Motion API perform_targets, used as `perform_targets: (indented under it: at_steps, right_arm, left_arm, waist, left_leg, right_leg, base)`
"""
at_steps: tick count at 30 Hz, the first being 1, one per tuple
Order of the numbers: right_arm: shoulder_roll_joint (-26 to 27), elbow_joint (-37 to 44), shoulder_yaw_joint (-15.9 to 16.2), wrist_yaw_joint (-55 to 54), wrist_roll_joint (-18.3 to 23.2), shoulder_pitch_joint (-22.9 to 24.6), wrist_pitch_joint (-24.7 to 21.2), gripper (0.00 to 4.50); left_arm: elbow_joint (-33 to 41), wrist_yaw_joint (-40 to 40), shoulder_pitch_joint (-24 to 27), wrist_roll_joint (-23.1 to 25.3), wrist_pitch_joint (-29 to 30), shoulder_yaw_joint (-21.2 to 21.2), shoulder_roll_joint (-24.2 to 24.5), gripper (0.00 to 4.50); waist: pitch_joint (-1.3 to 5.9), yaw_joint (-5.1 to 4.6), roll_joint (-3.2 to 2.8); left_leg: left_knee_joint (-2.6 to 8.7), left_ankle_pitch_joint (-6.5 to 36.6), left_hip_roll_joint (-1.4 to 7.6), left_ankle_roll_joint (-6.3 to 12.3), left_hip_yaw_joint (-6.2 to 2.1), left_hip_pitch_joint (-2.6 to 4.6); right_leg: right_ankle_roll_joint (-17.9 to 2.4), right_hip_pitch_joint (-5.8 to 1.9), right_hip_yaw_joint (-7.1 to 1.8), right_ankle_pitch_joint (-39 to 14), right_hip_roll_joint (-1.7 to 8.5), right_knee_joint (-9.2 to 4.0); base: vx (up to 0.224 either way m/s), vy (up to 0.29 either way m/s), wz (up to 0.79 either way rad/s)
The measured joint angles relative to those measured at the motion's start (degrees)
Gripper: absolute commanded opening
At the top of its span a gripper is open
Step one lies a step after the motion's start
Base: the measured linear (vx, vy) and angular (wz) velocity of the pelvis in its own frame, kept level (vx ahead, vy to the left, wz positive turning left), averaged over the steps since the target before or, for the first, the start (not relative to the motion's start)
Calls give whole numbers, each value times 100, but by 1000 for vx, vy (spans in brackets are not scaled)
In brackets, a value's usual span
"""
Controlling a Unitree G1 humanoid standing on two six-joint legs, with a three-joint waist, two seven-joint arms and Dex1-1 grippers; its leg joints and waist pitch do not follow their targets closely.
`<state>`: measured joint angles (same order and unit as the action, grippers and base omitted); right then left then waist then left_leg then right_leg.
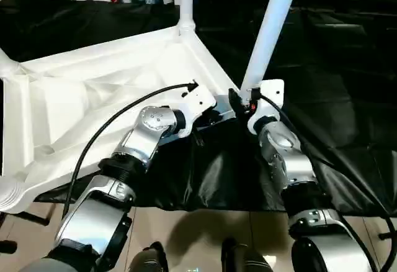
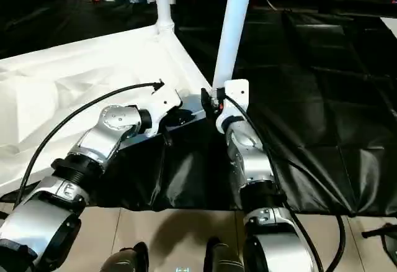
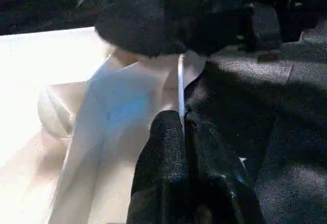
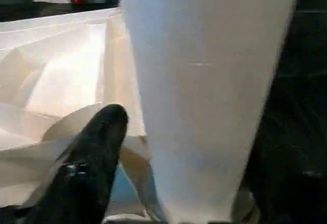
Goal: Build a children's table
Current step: Rotate leg to tighten
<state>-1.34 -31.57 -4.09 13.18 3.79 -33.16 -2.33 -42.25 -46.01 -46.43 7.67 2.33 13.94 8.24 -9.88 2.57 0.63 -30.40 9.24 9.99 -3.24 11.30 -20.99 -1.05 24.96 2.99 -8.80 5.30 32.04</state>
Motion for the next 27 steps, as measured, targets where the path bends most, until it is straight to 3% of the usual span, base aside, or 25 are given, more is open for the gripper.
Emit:
perform_targets:
  at_steps: [5,7,11,15,26,27]
  right_arm:
    - [-413,709,76,614,99,573,-234,426]
    - [-742,1224,65,1110,400,906,-521,447]
    - [-1447,2141,79,2137,944,1609,-1029,450]
    - [-1933,2851,261,2803,1047,2147,-1457,450]
    - [-2316,4100,531,3288,1462,2709,-1945,450]
    - [-2288,4178,581,3280,1459,2708,-1987,450]
  left_arm:
    - [92,-128,51,2,-151,95,-17,0]
    - [91,-194,41,5,-235,106,-16,0]
    - [71,-281,40,3,-374,126,18,0]
    - [79,-358,63,1,-454,148,74,0]
    - [375,-569,294,0,-710,198,150,0]
    - [376,-562,303,-2,-734,187,148,27]
  waist:
    - [11,88,-21]
    - [16,135,-35]
    - [26,170,-59]
    - [27,171,-56]
    - [31,238,-50]
    - [30,239,-48]
  left_leg:
    - [10,-1,8,1,12,-5]
    - [12,-3,14,4,11,-14]
    - [1,-18,12,29,13,-21]
    - [-4,-18,12,30,13,-23]
    - [-5,-17,13,33,12,-31]
    - [-7,-17,13,33,12,-31]
  right_leg:
    - [11,0,-15,61,-7,12]
    - [18,-1,-9,56,-7,12]
    - [46,0,-16,39,-7,11]
    - [57,2,-18,32,-7,11]
    - [77,7,-17,20,-6,11]
    - [77,7,-17,20,-6,11]
  base:
    - [0,0,0]
    - [0,0,0]
    - [0,0,0]
    - [0,0,0]
    - [0,0,0]
    - [0,0,0]
